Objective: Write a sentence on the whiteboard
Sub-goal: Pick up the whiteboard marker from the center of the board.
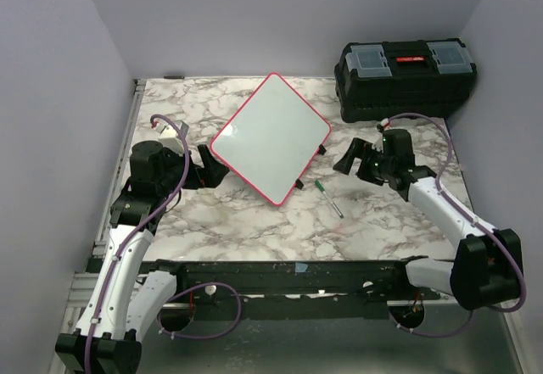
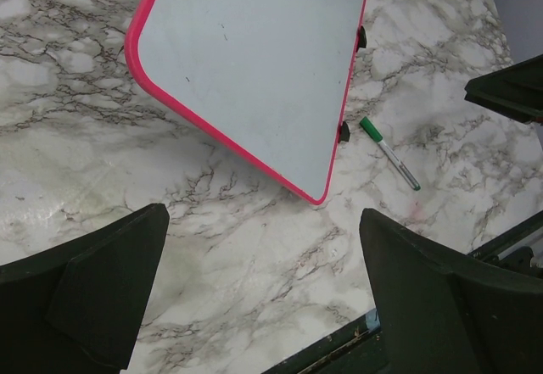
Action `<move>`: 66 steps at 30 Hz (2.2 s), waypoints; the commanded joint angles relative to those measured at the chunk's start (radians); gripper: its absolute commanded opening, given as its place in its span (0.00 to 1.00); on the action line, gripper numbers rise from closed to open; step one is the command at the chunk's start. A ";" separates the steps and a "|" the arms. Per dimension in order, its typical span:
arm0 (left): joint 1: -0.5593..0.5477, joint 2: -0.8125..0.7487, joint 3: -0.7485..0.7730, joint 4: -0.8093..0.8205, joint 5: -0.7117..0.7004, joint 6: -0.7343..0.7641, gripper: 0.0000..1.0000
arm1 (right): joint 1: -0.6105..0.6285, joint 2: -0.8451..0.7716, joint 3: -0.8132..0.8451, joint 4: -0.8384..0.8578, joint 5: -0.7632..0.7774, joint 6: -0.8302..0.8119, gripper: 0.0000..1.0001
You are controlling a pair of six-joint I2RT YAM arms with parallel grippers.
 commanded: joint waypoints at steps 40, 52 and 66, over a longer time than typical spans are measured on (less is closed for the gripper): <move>-0.013 0.023 0.028 -0.029 -0.048 0.032 0.98 | 0.374 0.401 0.158 -0.255 0.308 -0.157 0.11; -0.013 0.005 0.020 -0.016 -0.026 0.033 0.98 | 0.391 0.346 0.184 -0.270 0.298 -0.187 0.01; -0.013 -0.021 0.004 0.056 0.136 0.007 0.94 | 0.394 0.132 0.208 -0.196 0.134 -0.264 0.01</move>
